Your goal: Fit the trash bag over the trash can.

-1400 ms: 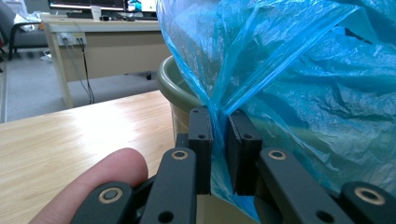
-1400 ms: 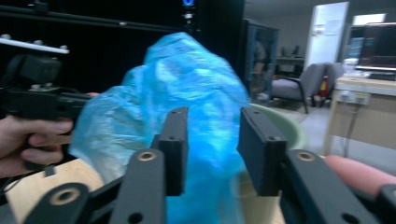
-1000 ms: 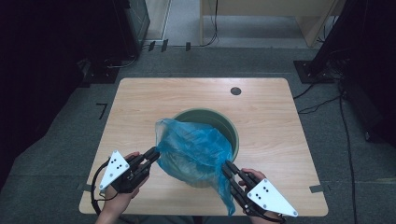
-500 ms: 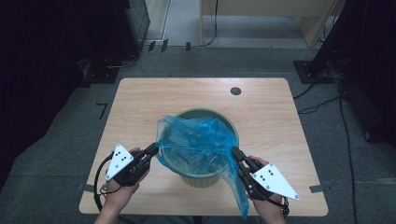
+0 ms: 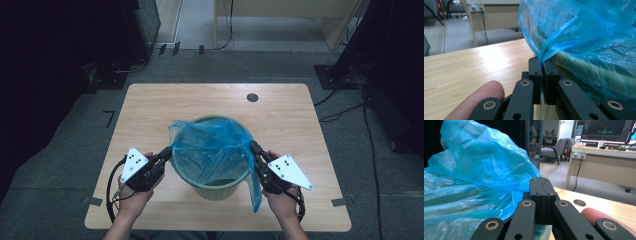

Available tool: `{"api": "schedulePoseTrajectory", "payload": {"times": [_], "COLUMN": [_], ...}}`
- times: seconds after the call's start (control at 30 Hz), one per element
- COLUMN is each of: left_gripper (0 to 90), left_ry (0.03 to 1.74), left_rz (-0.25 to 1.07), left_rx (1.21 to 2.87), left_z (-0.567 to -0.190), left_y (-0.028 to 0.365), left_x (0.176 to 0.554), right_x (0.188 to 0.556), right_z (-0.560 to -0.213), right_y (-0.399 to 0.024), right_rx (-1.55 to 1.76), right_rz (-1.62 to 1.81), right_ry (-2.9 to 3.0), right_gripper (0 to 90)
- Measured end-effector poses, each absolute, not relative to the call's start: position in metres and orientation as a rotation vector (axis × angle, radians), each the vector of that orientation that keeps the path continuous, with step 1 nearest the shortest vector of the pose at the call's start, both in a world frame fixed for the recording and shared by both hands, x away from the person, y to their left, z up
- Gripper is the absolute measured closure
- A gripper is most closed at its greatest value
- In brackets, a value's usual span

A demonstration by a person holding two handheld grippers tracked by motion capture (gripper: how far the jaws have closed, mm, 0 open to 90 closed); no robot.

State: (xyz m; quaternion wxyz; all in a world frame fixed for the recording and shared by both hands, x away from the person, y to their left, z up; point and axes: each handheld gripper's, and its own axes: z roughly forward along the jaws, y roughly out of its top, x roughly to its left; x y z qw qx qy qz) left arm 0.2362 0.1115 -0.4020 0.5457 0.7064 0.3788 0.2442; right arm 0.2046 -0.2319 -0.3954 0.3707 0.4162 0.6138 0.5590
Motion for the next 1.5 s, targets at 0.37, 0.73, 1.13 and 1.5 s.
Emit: {"api": "schedulePoseTrajectory", "payload": {"times": [0.37,0.73,1.13,1.5], "left_gripper": [85.1,83.9,69.6,85.5], "left_ry": [0.938,0.925,0.961,0.849], "left_rz": [0.55,0.559,0.533,0.523], "left_rx": [1.696,1.677,1.568,1.579], "left_z": [-0.4,-0.397,-0.39,-0.385], "left_y": [0.106,0.107,0.118,0.12], "left_x": [0.247,0.25,0.255,0.233], "right_x": [0.225,0.234,0.233,0.204], "right_z": [-0.392,-0.391,-0.387,-0.38], "right_y": [-0.236,-0.244,-0.263,-0.261], "right_rx": [1.116,1.133,1.116,1.015], "right_rz": [1.456,1.421,1.451,1.569], "right_ry": [1.581,1.564,1.541,1.598], "right_gripper": [90.0,85.0,86.3,69.8]}}
